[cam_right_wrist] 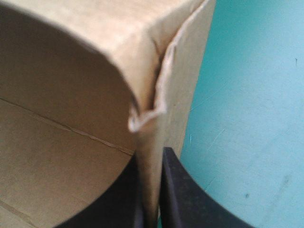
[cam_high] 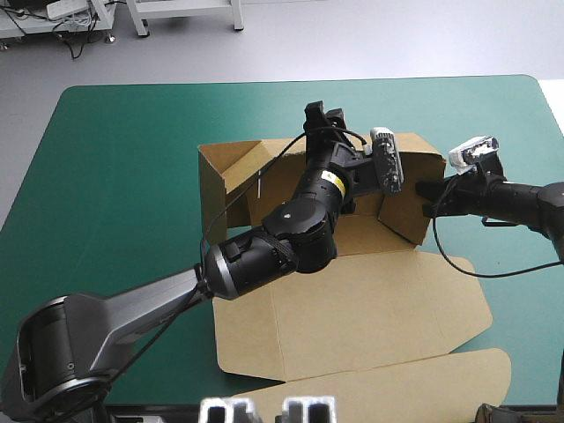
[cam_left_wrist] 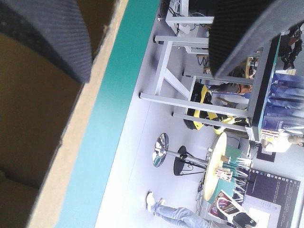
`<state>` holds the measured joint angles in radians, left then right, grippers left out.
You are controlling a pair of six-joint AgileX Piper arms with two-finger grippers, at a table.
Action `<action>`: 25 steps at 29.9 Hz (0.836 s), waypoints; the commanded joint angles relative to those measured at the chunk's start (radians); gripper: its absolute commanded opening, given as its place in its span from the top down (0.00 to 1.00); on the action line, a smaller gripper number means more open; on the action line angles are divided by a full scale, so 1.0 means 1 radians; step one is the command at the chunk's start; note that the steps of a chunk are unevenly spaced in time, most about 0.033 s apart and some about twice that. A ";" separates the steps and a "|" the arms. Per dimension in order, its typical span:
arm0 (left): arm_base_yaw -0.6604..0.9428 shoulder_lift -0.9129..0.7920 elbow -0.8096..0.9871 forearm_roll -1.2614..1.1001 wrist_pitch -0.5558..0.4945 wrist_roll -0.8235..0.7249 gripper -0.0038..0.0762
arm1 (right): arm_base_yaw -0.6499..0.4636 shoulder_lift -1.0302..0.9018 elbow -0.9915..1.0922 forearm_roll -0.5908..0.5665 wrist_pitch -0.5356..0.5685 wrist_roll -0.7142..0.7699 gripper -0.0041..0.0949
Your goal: Fold the box
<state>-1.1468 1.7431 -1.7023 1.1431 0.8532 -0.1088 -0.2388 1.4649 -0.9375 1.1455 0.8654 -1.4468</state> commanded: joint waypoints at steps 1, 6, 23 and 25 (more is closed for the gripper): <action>-0.006 -0.047 -0.093 0.070 0.035 -0.013 0.44 | -0.005 -0.031 -0.022 0.021 0.046 0.006 0.96; 0.013 -0.047 -0.167 0.167 0.130 -0.013 0.96 | -0.005 -0.032 -0.024 0.021 0.046 0.041 0.96; 0.681 -0.197 -0.296 -0.593 0.236 0.021 0.96 | 0.058 -0.091 -0.137 -0.164 0.052 0.335 0.96; 0.796 -0.205 -0.296 -0.738 0.281 0.081 0.96 | 0.116 -0.091 -0.197 -0.295 0.062 0.476 0.96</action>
<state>-0.4776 1.5912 -1.9665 0.5718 1.1273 -0.0839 -0.1806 1.4128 -1.0457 0.9595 0.8700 -1.1387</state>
